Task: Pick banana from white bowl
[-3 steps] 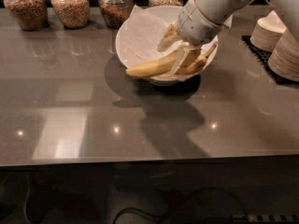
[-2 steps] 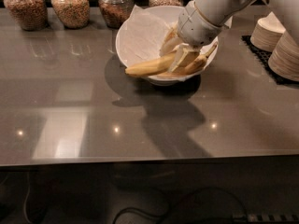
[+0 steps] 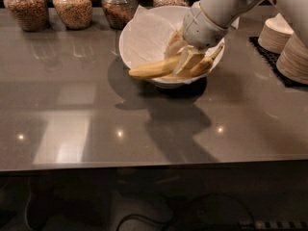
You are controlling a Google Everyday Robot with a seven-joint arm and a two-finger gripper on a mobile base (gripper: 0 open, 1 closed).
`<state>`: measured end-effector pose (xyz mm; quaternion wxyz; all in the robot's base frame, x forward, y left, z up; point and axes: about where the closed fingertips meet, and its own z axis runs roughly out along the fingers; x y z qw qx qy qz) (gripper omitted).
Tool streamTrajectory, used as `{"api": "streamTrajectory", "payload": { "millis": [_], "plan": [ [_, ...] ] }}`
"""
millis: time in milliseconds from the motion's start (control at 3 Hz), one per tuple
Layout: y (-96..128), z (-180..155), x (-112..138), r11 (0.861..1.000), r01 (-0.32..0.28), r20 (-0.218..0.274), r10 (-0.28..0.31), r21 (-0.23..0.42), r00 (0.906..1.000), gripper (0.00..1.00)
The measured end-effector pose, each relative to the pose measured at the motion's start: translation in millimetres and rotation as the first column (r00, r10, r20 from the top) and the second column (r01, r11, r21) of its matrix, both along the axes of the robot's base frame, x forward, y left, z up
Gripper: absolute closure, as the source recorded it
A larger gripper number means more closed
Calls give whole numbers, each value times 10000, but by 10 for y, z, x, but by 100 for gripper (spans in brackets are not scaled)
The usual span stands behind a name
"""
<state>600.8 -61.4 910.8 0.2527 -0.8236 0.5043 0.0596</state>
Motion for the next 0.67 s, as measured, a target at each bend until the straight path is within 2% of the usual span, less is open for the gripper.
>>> {"api": "streamTrajectory", "payload": {
  "millis": [667],
  "plan": [
    [-43,303,-7,10000,-54,665,57,-38,9978,100]
  ]
}}
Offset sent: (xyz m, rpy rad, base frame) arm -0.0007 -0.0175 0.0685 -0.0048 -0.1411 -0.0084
